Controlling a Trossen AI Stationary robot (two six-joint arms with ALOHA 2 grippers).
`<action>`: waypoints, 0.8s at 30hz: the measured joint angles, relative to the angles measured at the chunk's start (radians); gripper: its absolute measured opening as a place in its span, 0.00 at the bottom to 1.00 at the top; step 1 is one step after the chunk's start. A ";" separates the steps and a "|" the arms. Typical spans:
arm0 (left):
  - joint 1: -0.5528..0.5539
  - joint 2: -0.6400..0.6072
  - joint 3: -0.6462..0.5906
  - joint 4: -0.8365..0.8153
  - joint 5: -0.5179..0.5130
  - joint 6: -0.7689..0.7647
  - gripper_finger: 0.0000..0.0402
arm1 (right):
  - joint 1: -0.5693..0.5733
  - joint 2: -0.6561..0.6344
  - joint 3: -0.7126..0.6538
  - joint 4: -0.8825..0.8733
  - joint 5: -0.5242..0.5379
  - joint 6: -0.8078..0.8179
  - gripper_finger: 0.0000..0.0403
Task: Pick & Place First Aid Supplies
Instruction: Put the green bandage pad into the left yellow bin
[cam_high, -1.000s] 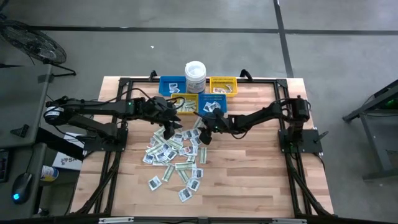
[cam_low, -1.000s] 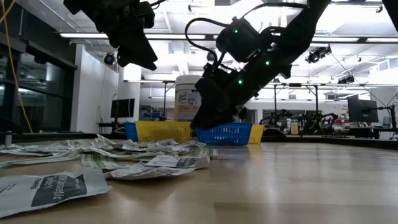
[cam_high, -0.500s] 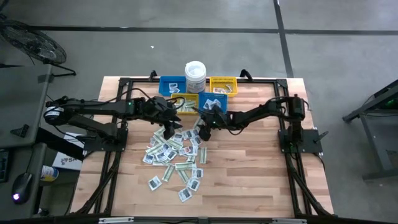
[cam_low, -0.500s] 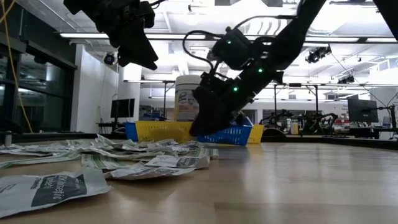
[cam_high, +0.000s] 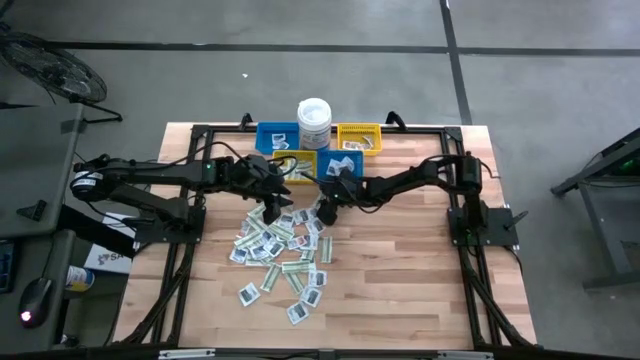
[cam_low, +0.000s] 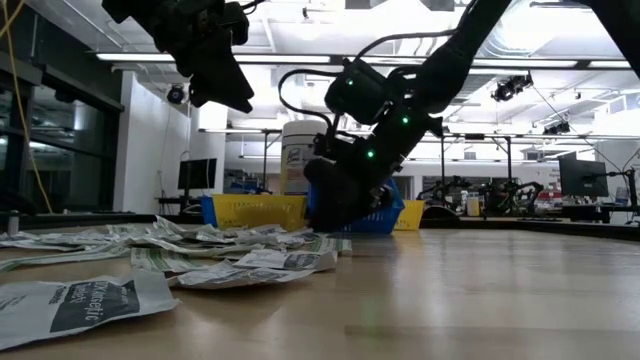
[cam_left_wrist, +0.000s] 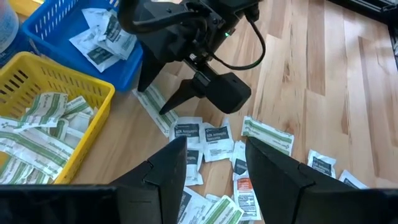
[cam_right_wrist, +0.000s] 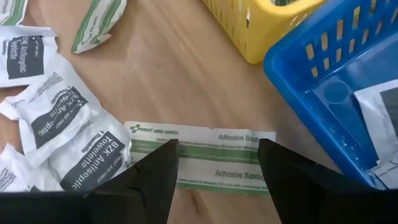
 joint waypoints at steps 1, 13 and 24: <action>0.000 0.000 0.000 -0.002 -0.002 0.000 0.41 | 0.000 0.000 0.000 -0.004 0.000 0.000 0.53; 0.000 0.000 0.000 -0.002 -0.002 0.000 0.41 | 0.036 0.000 -0.001 -0.013 -0.002 0.008 0.31; 0.000 0.000 0.000 -0.002 -0.001 0.000 0.41 | 0.074 -0.023 -0.005 -0.039 -0.008 0.080 0.04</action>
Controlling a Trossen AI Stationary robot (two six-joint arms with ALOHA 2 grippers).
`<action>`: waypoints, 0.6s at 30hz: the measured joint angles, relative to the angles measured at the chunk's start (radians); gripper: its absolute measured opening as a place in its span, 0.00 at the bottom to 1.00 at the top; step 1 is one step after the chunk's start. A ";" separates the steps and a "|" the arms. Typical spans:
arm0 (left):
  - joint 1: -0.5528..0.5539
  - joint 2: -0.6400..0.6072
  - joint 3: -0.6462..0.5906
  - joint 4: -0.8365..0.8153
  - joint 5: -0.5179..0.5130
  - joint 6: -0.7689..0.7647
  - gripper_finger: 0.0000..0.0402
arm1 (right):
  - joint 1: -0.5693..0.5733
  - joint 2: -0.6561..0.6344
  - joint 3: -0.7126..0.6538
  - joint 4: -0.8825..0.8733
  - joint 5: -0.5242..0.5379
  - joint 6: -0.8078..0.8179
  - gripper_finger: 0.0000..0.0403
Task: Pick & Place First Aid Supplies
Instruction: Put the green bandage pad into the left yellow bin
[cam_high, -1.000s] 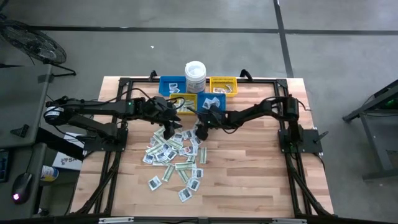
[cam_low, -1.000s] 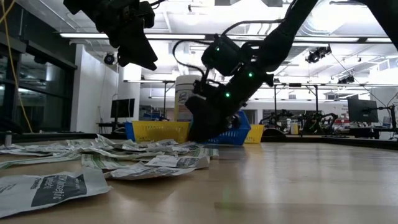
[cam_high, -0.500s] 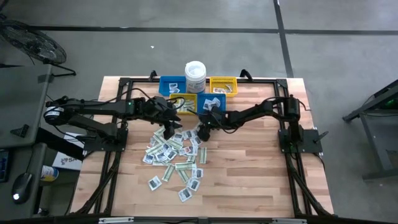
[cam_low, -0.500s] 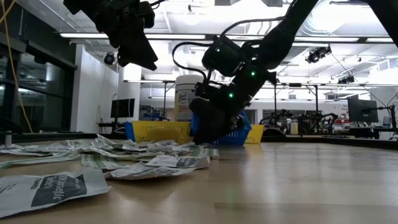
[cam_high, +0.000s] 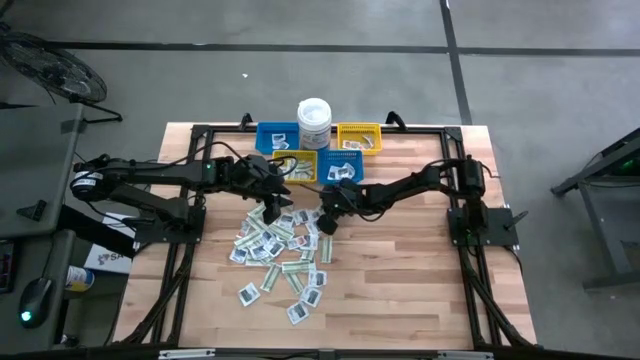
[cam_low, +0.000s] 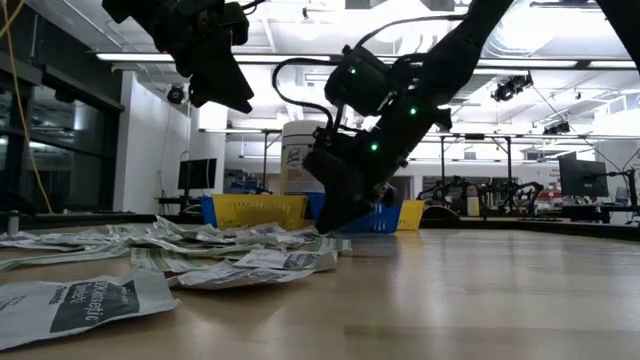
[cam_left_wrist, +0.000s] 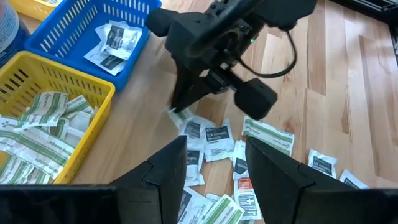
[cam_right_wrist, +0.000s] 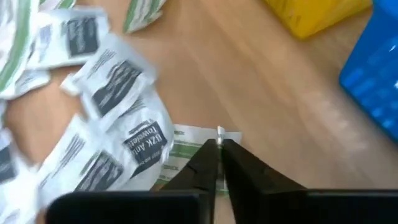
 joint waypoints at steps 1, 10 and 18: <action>0.000 0.000 0.000 -0.001 0.000 0.000 0.41 | 0.004 -0.006 -0.001 -0.011 -0.004 0.000 0.02; 0.000 0.000 0.000 0.001 0.002 0.000 0.41 | 0.013 -0.105 -0.001 -0.050 0.017 0.010 0.01; 0.000 0.000 0.000 0.006 -0.002 0.000 0.41 | 0.012 -0.216 0.000 -0.076 0.102 -0.039 0.00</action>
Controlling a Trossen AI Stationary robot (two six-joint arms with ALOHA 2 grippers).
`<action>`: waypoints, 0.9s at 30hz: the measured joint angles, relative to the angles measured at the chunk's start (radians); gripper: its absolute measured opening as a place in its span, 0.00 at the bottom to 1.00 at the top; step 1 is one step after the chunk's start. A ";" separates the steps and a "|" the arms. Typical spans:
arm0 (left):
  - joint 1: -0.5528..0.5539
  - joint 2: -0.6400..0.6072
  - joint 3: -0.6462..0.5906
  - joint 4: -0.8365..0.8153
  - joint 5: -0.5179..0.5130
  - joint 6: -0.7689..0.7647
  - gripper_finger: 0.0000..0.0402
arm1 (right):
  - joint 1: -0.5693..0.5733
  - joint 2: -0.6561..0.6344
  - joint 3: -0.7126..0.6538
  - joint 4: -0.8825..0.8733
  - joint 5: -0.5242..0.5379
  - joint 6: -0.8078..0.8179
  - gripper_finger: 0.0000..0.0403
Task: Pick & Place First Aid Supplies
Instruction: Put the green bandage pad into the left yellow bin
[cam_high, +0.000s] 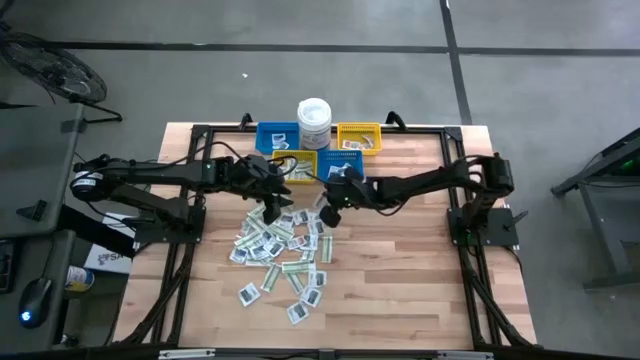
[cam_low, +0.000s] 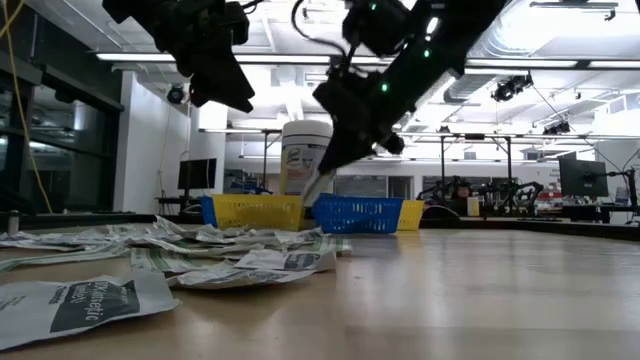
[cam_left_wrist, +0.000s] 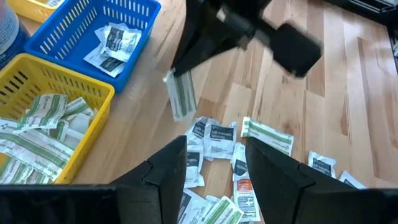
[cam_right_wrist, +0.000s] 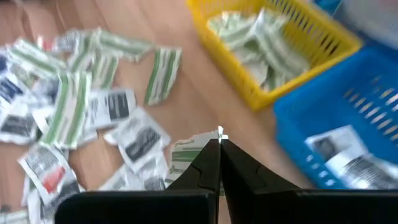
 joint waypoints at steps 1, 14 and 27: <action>0.000 0.000 0.000 0.001 0.000 0.000 0.41 | -0.002 -0.014 0.000 0.001 0.007 -0.012 0.00; 0.000 0.000 0.000 0.013 -0.046 -0.008 0.41 | -0.069 -0.042 0.001 0.158 0.002 -0.043 0.00; 0.001 0.000 0.000 0.031 -0.285 -0.008 0.41 | -0.126 -0.036 0.001 0.261 -0.150 -0.100 0.00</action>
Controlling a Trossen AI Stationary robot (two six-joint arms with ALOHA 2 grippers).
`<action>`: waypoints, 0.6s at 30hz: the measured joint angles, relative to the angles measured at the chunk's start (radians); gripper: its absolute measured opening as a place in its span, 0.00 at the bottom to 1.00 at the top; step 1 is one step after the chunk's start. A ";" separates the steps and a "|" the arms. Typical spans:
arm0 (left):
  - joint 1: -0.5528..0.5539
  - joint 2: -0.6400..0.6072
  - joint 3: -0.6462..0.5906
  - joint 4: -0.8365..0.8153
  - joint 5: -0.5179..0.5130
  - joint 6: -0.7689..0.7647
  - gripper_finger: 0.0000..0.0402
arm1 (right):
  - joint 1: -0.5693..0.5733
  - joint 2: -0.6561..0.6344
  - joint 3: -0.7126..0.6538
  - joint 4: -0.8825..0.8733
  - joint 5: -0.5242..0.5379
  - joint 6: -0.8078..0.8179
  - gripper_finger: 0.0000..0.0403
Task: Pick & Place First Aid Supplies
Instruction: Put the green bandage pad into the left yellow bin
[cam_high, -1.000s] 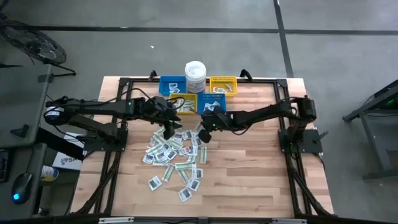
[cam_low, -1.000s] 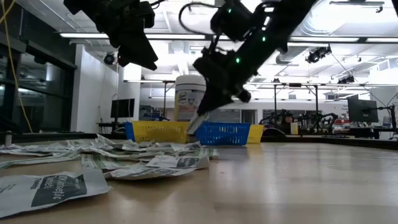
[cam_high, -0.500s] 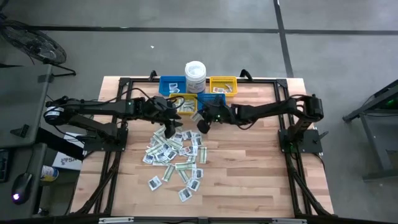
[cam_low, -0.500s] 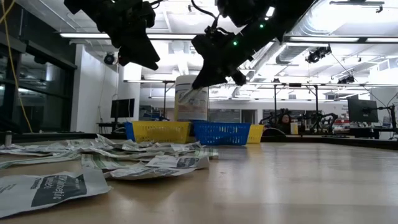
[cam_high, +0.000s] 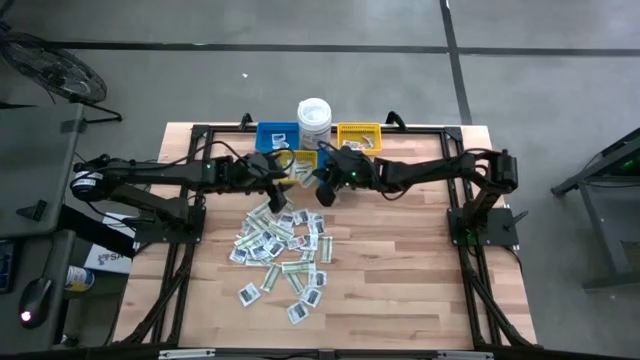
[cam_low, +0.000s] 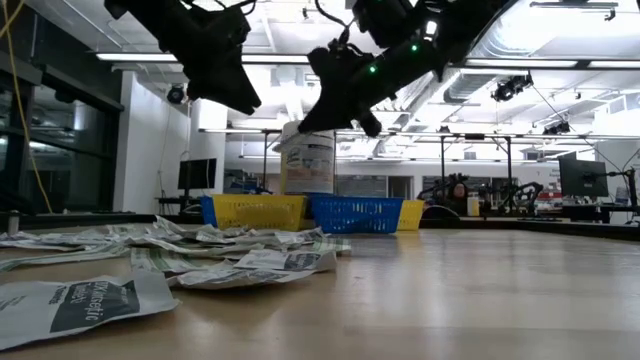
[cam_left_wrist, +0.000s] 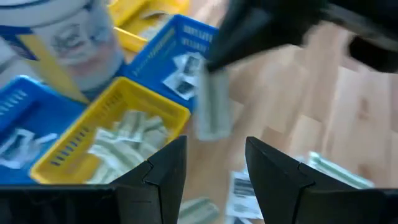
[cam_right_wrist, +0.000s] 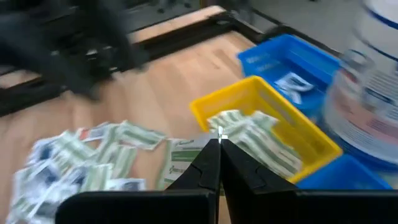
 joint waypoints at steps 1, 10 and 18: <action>0.000 0.000 0.000 0.000 -0.008 0.001 0.41 | 0.000 0.000 0.000 0.005 -0.025 -0.023 0.00; 0.000 0.000 0.000 0.060 0.115 0.060 0.41 | 0.000 0.000 0.000 0.071 -0.179 -0.183 0.00; 0.000 0.000 0.000 0.061 0.127 0.048 0.41 | 0.006 0.000 0.000 0.120 -0.241 -0.205 0.00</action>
